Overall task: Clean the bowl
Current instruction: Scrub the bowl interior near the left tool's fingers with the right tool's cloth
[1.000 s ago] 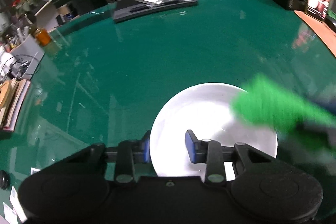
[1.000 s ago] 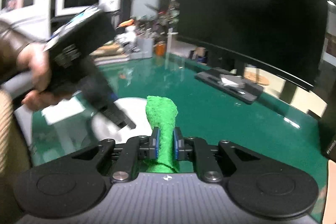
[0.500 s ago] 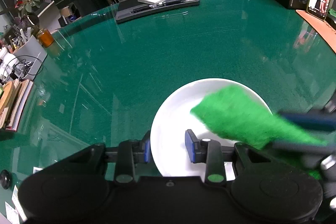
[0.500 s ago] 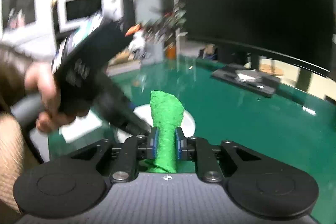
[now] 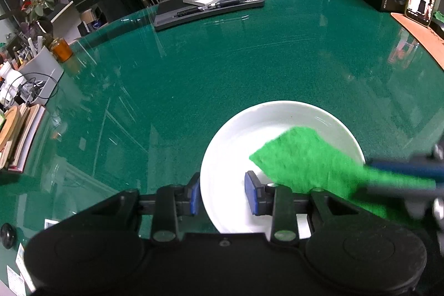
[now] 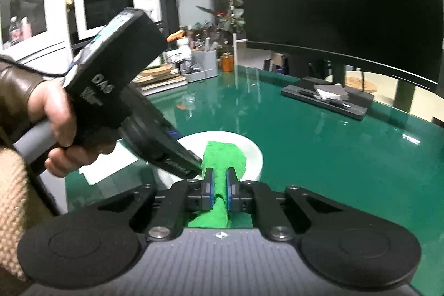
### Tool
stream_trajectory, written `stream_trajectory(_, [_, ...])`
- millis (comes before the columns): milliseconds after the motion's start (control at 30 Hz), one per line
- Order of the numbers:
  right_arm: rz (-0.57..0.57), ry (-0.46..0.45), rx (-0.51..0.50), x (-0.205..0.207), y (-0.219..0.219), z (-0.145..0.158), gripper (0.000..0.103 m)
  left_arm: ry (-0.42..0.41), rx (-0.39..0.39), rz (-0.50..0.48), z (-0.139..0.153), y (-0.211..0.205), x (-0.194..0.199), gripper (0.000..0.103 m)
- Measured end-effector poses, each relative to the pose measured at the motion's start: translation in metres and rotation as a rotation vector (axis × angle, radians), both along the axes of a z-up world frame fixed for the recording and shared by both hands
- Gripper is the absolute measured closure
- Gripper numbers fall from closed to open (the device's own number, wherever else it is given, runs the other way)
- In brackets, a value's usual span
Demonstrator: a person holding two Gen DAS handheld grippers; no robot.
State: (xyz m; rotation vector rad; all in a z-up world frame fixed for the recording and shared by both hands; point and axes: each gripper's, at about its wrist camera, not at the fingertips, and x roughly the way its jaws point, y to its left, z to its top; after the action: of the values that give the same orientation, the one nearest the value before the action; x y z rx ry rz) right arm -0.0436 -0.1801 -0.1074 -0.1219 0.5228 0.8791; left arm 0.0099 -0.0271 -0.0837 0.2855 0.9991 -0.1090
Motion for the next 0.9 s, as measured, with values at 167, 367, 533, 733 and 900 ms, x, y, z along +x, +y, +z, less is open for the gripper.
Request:
stream_trajectory(167, [-0.043,-0.029,-0.021,0.004,-0.004,-0.002,0.095,0.000,0.000,0.001,0.000,0.000,-0.001,0.070])
stream_trajectory(367, [-0.070,-0.025,-0.027,0.010,-0.004,0.000,0.095,0.000,0.003,-0.001,0.000,0.001,-0.002,0.070])
stream_trajectory(533, [0.021,0.007,-0.008,-0.003,0.004,0.000,0.094,0.002,0.001,0.004,0.001,-0.002,0.000,0.070])
stream_trajectory(733, [-0.081,-0.041,-0.013,0.021,-0.007,-0.004,0.093,0.031,-0.016,-0.002,0.003,0.000,-0.005,0.070])
stream_trajectory(900, [-0.088,-0.058,-0.024,0.036,-0.006,-0.005,0.093,0.072,-0.036,-0.053,0.004,-0.001,-0.011,0.065])
